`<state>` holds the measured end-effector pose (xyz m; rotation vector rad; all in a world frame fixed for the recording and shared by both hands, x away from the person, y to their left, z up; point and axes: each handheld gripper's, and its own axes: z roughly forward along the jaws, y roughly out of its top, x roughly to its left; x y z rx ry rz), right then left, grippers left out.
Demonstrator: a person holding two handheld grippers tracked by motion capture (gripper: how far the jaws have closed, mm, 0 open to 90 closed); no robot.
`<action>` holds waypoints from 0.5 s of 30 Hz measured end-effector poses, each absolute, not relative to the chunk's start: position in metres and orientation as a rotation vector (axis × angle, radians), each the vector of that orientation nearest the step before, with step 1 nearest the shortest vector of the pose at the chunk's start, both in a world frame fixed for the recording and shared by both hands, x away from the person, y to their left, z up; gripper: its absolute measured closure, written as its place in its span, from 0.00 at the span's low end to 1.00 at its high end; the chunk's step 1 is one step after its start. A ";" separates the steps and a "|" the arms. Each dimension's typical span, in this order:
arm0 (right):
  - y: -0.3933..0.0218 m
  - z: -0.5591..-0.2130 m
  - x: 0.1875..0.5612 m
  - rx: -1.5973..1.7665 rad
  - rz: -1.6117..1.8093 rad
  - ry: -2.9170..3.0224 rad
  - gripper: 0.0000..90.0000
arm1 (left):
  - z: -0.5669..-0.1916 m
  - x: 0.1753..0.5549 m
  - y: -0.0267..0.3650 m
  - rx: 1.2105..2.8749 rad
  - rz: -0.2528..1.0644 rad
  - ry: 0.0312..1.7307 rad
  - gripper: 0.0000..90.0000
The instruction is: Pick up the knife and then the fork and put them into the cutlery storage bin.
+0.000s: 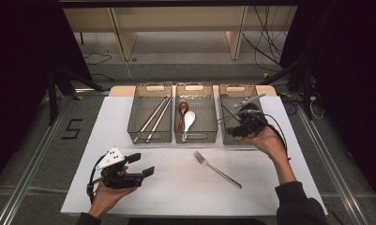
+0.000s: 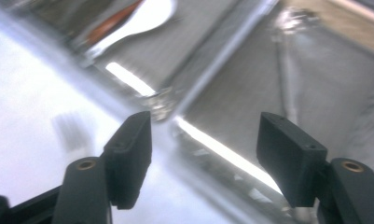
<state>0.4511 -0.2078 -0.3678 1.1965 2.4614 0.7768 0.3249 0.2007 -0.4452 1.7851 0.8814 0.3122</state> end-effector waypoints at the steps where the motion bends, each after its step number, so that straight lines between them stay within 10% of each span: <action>1: -0.204 -0.369 0.446 1.171 0.776 2.488 0.39 | -0.445 0.325 0.200 1.784 0.314 0.881 0.24; 15: -0.175 -0.396 0.411 1.056 0.679 2.657 0.38 | -0.445 0.325 0.201 1.787 0.315 0.881 0.23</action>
